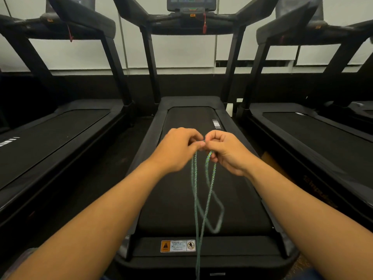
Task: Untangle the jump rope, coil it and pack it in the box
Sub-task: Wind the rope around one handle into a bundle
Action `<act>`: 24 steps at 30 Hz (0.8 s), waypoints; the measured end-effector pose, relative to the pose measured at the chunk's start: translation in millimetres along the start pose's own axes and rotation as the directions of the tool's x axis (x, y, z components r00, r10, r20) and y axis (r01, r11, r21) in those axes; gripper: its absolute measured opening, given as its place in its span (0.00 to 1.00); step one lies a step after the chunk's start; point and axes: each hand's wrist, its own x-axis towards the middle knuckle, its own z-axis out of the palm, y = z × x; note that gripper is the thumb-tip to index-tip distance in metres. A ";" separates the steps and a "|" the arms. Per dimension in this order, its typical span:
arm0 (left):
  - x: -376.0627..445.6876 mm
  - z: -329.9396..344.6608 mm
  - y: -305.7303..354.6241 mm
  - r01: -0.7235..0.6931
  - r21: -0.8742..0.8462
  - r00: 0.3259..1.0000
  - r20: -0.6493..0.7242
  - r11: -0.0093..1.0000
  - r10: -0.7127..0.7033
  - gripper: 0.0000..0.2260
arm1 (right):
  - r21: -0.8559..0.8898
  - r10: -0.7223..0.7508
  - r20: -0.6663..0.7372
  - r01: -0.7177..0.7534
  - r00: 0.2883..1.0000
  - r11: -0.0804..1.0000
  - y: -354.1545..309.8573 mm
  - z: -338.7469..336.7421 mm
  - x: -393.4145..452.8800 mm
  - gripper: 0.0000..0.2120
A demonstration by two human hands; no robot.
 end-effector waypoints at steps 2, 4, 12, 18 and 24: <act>4.5 -5.3 -0.4 0.035 0.068 0.998 -0.055 0.997 -0.031 0.06 | 0.023 -0.006 -0.003 0.006 1.000 1.000 -2.1 -0.3 -1.9 0.12; 10.7 -15.7 0.8 0.071 0.050 0.991 -0.119 0.996 -0.065 0.07 | 0.073 -0.009 -0.008 0.010 1.000 0.997 -4.6 -2.5 -2.7 0.12; 51.4 -125.3 5.1 0.143 -0.341 0.827 -0.475 0.929 -0.302 0.10 | 0.166 0.002 -0.050 0.006 0.999 0.986 -0.6 -18.8 -3.3 0.13; 63.5 -194.1 -19.0 0.120 -0.408 0.685 -0.626 0.905 -0.373 0.12 | 0.201 0.022 -0.087 -0.004 0.996 0.980 7.6 -28.0 -3.9 0.13; 54.2 -129.3 -26.9 0.286 -0.280 0.839 -0.390 0.917 -0.380 0.08 | 0.204 -0.021 -0.088 0.038 0.996 0.978 1.2 -16.9 -1.8 0.14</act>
